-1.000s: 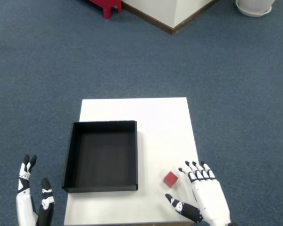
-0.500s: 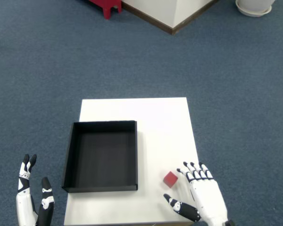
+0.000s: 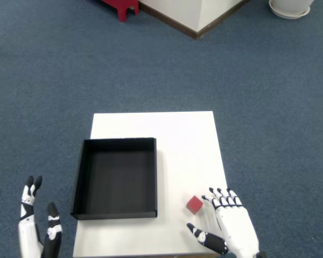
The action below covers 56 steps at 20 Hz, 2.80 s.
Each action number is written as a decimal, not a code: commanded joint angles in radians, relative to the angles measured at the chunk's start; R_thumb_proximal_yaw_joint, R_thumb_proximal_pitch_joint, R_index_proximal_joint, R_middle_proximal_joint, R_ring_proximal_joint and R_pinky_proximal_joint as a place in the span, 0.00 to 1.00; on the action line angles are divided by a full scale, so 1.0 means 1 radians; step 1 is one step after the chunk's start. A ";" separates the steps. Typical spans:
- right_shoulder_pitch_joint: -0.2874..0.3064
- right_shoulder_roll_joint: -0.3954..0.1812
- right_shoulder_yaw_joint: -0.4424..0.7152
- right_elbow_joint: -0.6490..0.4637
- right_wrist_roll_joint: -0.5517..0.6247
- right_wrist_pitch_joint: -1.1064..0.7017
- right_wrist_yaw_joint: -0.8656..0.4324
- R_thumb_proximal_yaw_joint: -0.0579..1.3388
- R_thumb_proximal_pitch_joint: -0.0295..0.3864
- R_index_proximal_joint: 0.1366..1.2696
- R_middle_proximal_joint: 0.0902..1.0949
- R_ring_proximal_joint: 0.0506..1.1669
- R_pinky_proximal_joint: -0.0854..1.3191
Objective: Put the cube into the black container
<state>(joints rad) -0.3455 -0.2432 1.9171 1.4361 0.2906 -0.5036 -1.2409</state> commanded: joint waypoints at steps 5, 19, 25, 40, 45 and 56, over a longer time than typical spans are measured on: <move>-0.020 -0.020 -0.015 0.007 0.034 -0.003 0.004 0.35 0.05 0.25 0.09 0.13 0.04; -0.022 -0.012 -0.057 0.009 0.090 0.062 0.177 0.34 0.05 0.26 0.09 0.12 0.04; -0.041 -0.003 -0.067 0.010 0.099 0.068 0.196 0.33 0.05 0.26 0.08 0.11 0.04; -0.032 0.053 -0.041 0.010 0.069 0.078 0.130 0.33 0.06 0.26 0.07 0.10 0.03; -0.018 0.067 -0.023 0.012 0.051 0.088 0.093 0.31 0.06 0.27 0.07 0.09 0.03; -0.019 0.077 -0.004 0.014 0.030 0.091 0.049 0.30 0.06 0.29 0.07 0.10 0.03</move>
<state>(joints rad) -0.3407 -0.1598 1.9131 1.4372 0.3196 -0.4169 -1.1470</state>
